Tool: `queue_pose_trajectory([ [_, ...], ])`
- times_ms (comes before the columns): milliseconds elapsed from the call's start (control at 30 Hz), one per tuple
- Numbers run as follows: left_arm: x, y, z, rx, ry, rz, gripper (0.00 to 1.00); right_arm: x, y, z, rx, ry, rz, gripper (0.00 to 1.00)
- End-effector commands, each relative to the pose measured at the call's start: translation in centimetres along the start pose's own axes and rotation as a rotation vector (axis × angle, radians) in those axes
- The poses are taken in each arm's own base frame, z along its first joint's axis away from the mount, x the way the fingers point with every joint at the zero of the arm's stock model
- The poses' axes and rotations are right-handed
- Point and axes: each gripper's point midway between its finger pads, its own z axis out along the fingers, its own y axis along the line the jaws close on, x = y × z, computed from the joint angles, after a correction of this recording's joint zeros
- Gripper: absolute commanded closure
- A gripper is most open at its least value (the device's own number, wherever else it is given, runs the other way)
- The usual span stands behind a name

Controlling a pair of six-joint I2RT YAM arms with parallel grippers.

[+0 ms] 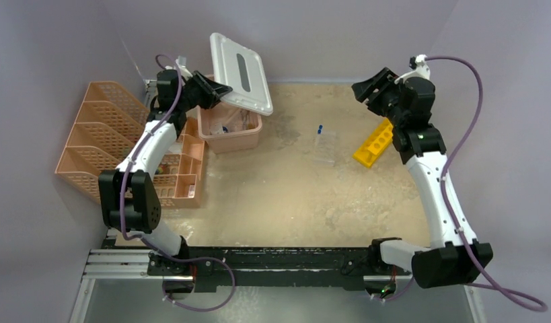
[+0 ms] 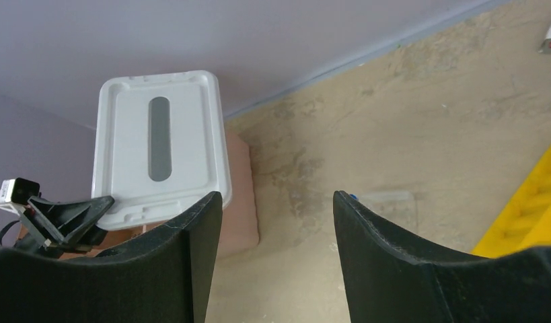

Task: Organize the chemistry lab equipment

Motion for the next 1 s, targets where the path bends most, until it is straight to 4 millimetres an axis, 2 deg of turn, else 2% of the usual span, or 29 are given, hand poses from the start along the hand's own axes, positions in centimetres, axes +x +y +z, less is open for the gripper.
queue_pose_trajectory([
  [0,-2.5,-3.7,-3.9,0.082,-0.081,0.042,1.0,-0.3,3.0,2.4,-0.128,0.008,0.015,0.38],
  [133,-2.5,-3.9,-5.5,0.129,-0.054,-0.02,1.0,2.0,4.5,4.9,-0.153,0.079,-0.033,0.38],
  [200,-2.7,-3.4,-6.4,0.131,-0.057,-0.031,1.0,3.5,5.5,5.9,-0.176,0.094,-0.064,0.38],
  [300,-1.9,-2.4,-7.1,0.158,-0.013,-0.08,1.0,6.0,7.3,7.5,-0.224,0.145,-0.108,0.38],
  [433,-0.6,-0.1,-7.7,0.122,0.016,-0.108,1.0,10.2,9.5,10.0,-0.276,0.256,-0.149,0.38],
  [533,0.5,1.7,-7.8,0.077,0.047,-0.111,1.0,11.9,11.4,10.8,-0.309,0.267,-0.191,0.38],
  [633,0.7,3.4,-8.1,0.028,0.051,-0.126,1.0,13.8,12.6,11.7,-0.336,0.291,-0.226,0.38],
  [800,-0.3,5.6,-9.0,-0.042,0.027,-0.125,1.0,17.8,14.0,13.3,-0.372,0.379,-0.279,0.38],
  [967,0.3,8.0,-9.3,-0.113,0.034,-0.18,0.96,21.4,14.8,14.5,-0.385,0.465,-0.317,0.37],
])
